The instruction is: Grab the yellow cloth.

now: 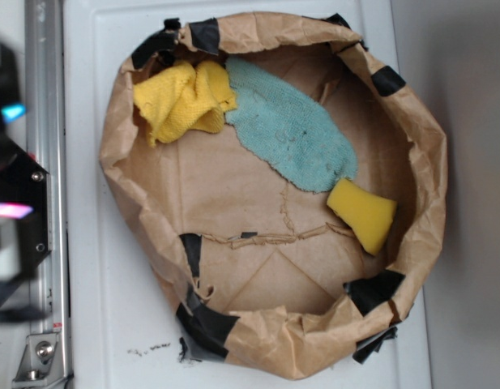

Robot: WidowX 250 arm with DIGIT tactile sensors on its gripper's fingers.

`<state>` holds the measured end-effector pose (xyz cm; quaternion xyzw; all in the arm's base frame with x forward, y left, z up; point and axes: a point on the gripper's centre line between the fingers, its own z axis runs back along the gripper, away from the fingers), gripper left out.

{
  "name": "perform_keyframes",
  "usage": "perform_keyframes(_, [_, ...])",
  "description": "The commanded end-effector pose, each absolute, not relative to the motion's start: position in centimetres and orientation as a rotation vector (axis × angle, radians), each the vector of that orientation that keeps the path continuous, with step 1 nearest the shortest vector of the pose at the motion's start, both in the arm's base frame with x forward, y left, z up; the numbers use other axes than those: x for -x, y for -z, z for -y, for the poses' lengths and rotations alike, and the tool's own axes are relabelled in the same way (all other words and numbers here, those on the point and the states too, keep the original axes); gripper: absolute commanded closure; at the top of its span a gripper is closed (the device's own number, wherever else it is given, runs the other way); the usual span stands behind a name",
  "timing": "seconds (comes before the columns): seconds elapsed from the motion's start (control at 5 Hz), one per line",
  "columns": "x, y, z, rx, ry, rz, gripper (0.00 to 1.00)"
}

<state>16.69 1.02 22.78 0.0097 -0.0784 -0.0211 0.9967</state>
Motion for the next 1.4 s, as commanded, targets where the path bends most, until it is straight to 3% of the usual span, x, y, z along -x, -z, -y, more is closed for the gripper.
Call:
perform_keyframes(0.0, [-24.6, -14.6, 0.2, -0.083, 0.510, -0.085, 0.00])
perform_keyframes(0.6, [-24.6, -14.6, 0.2, -0.083, 0.510, -0.085, 0.00])
perform_keyframes(0.8, [-25.7, -9.6, -1.8, -0.122, 0.545, -0.140, 0.00])
perform_keyframes(1.0, [-24.4, -4.8, -3.9, -0.127, 0.586, -0.165, 0.00])
perform_keyframes(1.2, [-22.2, -1.8, -5.4, -0.125, 0.579, -0.272, 0.00])
